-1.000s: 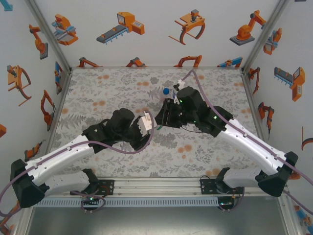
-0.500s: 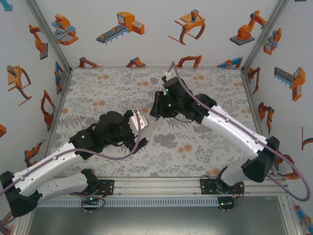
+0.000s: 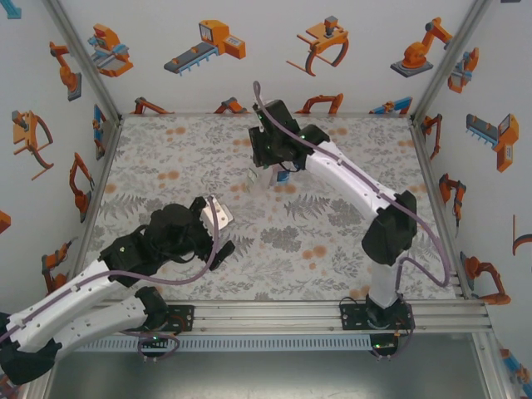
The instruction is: Screw on the bottle caps
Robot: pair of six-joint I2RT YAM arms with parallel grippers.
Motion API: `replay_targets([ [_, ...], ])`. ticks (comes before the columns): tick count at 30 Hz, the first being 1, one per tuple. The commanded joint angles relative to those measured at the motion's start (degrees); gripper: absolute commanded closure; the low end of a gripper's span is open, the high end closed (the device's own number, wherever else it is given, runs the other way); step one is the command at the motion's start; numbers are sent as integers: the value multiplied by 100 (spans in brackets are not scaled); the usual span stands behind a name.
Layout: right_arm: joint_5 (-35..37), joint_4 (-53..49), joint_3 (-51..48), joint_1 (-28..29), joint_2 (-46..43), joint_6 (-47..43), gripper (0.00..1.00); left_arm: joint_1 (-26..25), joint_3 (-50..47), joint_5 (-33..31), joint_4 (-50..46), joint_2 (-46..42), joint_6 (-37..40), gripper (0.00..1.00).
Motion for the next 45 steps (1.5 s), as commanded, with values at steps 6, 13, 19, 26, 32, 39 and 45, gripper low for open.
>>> replay_targets([
  [6, 52, -99, 1197, -182, 962, -550, 76, 40, -214, -65, -161, -250, -292, 3],
  [13, 133, -132, 1372, -188, 1351, -685, 71, 40, -296, -4, -126, -248, -327, 3],
  [19, 74, -235, 1476, -193, 1417, -656, 51, 49, -342, -41, -40, -246, -310, 3],
  [26, 94, -610, 2044, -189, 1290, -769, 40, 84, -384, -83, 66, -180, -263, 3],
  [32, 148, -875, 2005, -228, 671, -922, 38, 212, -380, -141, 292, 15, -185, 3],
  [39, 539, -835, 756, -467, -604, -1235, 34, 774, -412, -187, 766, 435, -130, 3],
  [45, 903, -439, -963, -921, -1752, -1323, 22, 1373, -481, -491, 1284, 972, -104, 3],
])
